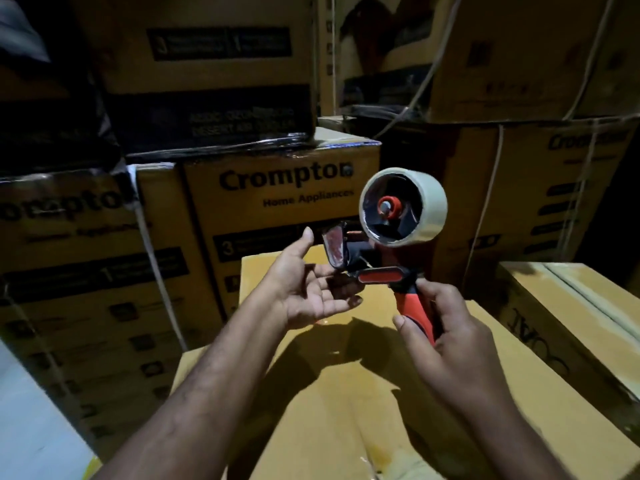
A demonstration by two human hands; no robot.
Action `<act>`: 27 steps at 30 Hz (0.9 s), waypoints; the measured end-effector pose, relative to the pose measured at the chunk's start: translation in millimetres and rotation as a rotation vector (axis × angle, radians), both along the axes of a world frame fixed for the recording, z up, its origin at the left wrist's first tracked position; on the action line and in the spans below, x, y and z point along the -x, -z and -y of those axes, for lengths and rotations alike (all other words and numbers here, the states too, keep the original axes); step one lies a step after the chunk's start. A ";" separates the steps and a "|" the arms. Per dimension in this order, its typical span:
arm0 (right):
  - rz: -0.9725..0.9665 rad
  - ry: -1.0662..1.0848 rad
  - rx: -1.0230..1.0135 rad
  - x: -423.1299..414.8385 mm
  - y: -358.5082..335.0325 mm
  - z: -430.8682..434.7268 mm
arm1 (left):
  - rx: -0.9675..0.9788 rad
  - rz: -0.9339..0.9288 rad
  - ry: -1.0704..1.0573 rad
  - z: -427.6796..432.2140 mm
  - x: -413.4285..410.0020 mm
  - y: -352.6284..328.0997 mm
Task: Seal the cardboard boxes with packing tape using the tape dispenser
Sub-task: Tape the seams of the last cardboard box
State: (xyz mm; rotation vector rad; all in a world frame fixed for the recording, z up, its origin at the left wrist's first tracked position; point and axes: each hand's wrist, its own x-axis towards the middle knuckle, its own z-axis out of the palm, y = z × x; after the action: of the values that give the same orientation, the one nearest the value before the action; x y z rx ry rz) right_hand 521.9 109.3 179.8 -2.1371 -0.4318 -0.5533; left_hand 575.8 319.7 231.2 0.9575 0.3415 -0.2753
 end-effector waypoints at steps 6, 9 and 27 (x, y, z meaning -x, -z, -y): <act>0.011 0.033 0.016 0.1 4.7 -25.9 | 0.166 -0.022 -0.005 -16.6 -16.8 15.1; -0.006 0.061 0.055 -2.9 8.1 -35.6 | 0.025 -0.007 0.027 -29.4 -34.2 27.9; -0.066 0.028 0.205 -109.6 4.9 -113.8 | -0.735 0.158 0.276 -142.1 -169.6 16.5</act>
State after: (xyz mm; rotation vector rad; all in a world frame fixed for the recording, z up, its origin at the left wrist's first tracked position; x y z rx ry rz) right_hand 631.6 223.1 174.9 -2.3533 -0.4383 -0.4695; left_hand 745.4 461.8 214.7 1.7467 0.1588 -0.3300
